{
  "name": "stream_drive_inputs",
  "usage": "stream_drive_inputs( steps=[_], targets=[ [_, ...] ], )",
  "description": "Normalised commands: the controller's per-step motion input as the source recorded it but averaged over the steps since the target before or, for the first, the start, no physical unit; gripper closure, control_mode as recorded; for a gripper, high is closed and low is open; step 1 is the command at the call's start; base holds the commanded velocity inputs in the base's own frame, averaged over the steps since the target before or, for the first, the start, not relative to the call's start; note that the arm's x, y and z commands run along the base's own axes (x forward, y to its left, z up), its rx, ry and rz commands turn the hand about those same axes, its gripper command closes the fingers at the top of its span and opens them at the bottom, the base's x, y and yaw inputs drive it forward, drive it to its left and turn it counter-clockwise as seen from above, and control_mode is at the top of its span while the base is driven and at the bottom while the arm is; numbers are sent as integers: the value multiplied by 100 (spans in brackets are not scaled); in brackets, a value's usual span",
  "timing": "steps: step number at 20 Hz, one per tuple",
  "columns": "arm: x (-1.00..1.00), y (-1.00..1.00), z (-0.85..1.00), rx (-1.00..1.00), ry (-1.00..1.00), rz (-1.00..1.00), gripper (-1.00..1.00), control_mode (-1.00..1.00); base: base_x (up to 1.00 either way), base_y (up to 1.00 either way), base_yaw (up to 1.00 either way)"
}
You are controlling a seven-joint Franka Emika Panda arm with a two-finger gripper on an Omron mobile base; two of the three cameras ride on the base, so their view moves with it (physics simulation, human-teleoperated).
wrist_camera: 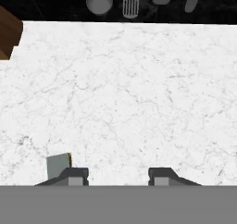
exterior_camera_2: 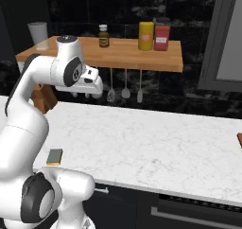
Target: Pick up the sponge from the counter and clean the cutting board by briefly scrubbing or pressing down on the cutting board. Once finished, release the sponge.
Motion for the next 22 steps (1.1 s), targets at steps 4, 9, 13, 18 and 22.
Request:
stream_drive_inputs(
  steps=[4, 9, 13, 18, 22],
  targets=[
    [2, 29, -3, -2, 0, 0, -100, -100, 0, 0, 0],
    [-36, 67, -14, 0, 0, 0, -100, -100, 0, 0, 0],
    [-26, 64, -39, 5, 0, 0, -100, -100, 0, 0, 0],
    [-12, 56, -54, 8, 15, 0, -100, -100, 0, 0, 0],
    [3, 19, -95, -1, 46, 4, -100, -100, 0, 0, 0]
  ],
)
